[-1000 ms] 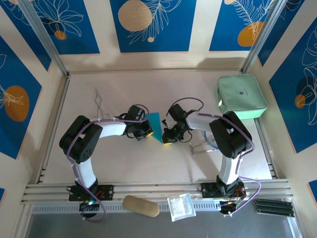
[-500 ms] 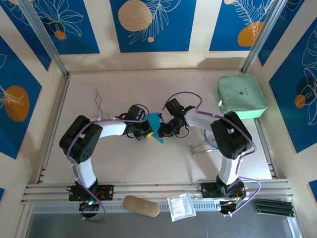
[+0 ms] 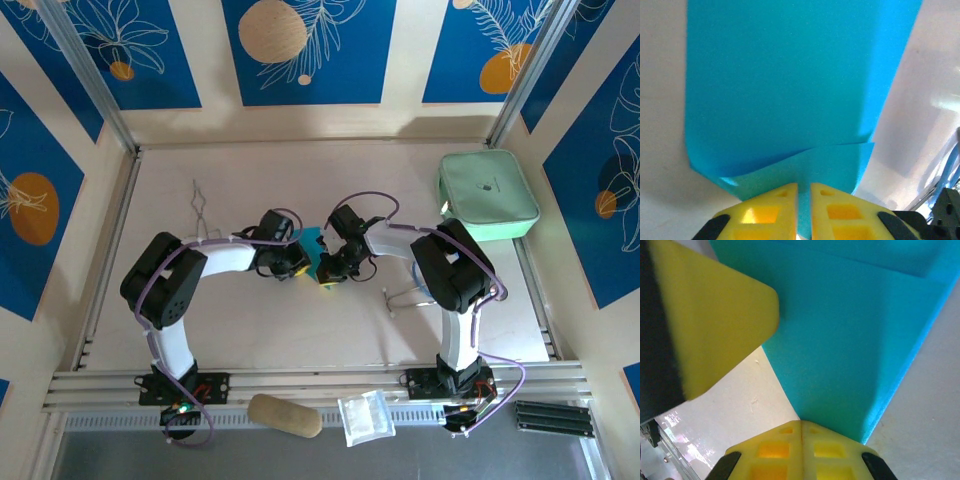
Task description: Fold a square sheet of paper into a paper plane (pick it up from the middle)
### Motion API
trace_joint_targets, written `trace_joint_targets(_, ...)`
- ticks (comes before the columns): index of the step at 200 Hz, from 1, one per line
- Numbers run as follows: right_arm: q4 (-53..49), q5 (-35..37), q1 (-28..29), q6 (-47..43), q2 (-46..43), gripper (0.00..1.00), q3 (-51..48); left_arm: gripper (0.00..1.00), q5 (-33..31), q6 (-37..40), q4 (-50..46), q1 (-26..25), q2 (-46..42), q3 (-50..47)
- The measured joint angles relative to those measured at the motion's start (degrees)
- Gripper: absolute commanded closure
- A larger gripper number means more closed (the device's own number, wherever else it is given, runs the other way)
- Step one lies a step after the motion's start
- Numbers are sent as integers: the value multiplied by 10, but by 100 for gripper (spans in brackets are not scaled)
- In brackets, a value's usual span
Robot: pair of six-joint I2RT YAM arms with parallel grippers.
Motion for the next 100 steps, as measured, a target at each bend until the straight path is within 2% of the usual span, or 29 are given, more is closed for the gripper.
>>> trace_joint_targets(100,-12,-24,-11,0,13,100,10,86,-1,102,-22,7,-4,11)
